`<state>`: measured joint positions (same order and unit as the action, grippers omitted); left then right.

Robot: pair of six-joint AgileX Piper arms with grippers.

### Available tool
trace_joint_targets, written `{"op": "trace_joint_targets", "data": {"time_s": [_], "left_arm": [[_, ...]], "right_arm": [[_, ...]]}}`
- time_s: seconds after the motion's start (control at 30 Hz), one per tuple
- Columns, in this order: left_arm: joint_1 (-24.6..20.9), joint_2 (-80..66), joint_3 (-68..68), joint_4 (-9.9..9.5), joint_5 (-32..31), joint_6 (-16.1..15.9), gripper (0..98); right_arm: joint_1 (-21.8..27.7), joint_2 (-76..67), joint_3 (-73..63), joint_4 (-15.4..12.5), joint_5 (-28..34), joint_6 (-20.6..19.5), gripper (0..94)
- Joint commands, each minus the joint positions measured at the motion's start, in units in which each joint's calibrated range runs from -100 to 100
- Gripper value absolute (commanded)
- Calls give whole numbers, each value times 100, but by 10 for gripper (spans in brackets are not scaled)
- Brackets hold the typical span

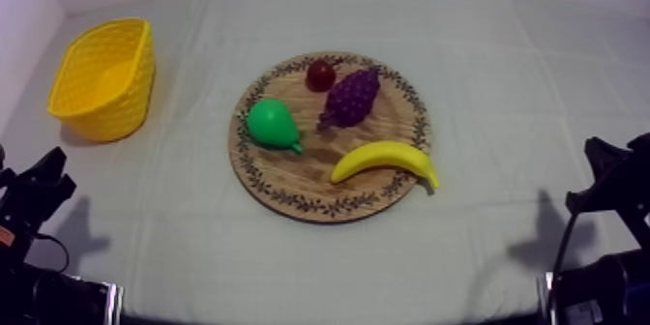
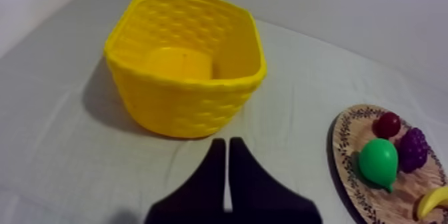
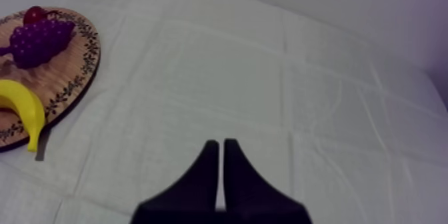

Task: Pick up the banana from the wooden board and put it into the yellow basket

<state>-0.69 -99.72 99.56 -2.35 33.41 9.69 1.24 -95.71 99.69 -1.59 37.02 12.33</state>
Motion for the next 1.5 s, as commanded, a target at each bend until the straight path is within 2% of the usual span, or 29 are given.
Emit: {"op": "trace_joint_targets", "data": {"time_s": [0.0, 0.47, 0.67, 0.87, 1.07, 1.33, 1.47], "left_arm": [[-29, -2, -11, 33, 62, -414, 4], [5, -2, -11, 33, 62, -432, 2], [90, 150, -25, 33, 22, -548, 2], [319, 843, -937, 5, -35, -727, 2], [872, 2213, -2976, -348, 195, -554, 1], [2032, 4378, -5293, -1100, 458, -339, 3], [2454, 5347, -6022, -1234, 655, -406, 9]], "right_arm": [[-2, 4, -3, 0, -1, 0, 6], [-2, 4, -3, 0, -1, 0, 6], [-2, 4, -3, 0, -1, 0, 6], [-2, 4, -3, 0, -1, 0, 6], [-2, 4, -3, 0, -1, 0, 6], [-2, 4, -3, 0, -1, 0, 6], [-2, 4, -3, 0, -1, -1, 6]]}}
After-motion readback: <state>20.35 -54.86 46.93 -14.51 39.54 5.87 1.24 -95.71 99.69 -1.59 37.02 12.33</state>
